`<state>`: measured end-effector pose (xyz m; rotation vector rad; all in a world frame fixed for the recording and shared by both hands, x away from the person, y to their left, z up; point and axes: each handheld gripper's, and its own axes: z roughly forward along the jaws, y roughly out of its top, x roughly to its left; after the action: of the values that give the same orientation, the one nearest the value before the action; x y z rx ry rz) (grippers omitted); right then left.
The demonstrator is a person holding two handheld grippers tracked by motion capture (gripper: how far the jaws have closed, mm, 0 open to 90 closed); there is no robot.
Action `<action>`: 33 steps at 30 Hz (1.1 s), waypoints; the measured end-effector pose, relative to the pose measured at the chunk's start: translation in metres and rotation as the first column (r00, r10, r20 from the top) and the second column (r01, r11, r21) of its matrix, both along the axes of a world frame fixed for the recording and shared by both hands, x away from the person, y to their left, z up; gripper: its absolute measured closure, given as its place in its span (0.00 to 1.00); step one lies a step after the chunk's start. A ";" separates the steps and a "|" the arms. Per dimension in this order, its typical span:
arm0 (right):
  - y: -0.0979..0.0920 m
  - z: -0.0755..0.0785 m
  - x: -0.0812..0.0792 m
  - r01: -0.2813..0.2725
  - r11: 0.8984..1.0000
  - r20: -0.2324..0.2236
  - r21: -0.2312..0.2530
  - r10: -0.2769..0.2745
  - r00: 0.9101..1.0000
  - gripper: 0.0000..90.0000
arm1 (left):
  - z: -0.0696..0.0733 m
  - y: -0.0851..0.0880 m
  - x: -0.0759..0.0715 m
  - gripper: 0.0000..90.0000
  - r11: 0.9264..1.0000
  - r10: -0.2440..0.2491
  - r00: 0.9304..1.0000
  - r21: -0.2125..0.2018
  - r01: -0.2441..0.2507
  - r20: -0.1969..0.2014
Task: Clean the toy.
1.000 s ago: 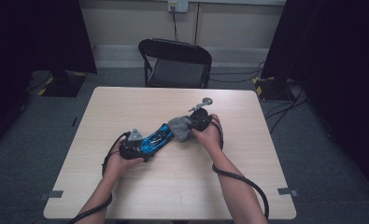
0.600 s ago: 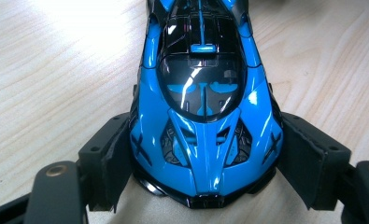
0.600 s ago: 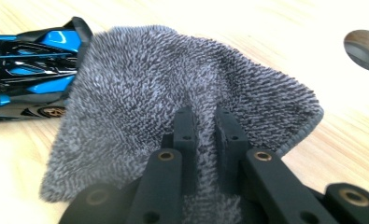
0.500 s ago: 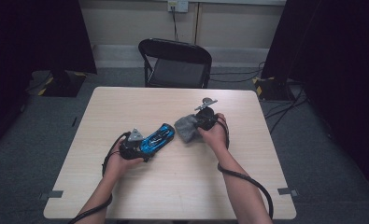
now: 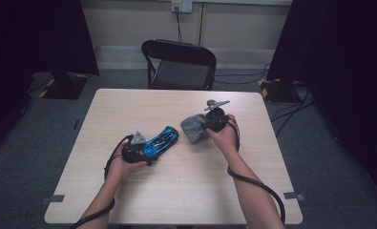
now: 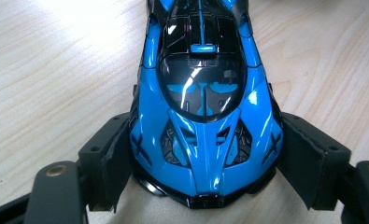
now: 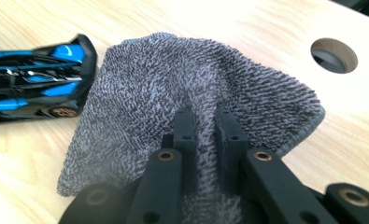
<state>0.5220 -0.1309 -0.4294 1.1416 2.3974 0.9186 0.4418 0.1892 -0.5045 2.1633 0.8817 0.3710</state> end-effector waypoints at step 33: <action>0.095 0.001 -0.032 -0.296 0.955 0.007 0.024 0.296 0.955 0.90 | 0.000 0.000 0.000 0.27 1.000 0.000 1.000 -0.003 0.000 -0.001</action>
<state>0.4901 -0.0355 -0.4286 0.7977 2.6063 1.0413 0.4419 0.1892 -0.5047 2.1614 0.8828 0.3682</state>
